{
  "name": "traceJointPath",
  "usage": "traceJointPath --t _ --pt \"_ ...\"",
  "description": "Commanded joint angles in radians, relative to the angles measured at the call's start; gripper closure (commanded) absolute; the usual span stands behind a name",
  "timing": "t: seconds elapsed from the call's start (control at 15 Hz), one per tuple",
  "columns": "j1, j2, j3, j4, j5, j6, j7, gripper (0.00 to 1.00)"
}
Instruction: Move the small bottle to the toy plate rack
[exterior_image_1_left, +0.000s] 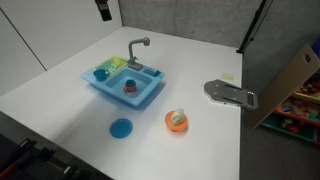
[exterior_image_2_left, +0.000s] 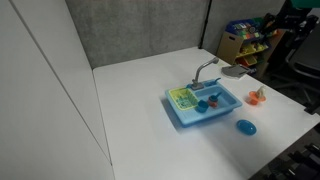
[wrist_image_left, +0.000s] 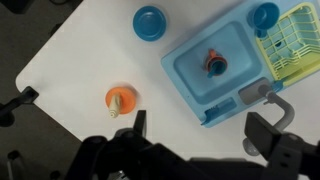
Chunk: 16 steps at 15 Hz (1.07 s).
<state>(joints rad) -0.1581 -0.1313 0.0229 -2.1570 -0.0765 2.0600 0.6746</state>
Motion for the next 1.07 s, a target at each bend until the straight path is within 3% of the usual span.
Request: traceJointPath --t 0.0,0.6,1.0 --pt "0.010 0.104 -0.050 0.082 0.006 -0.003 -0.033 0.00" --pt "0.003 0.310 -0.158 0.110 -0.003 0.081 -0.050 0.00" --pt "-0.003 0.426 -0.203 0.115 0.018 0.236 -0.186 0.00"
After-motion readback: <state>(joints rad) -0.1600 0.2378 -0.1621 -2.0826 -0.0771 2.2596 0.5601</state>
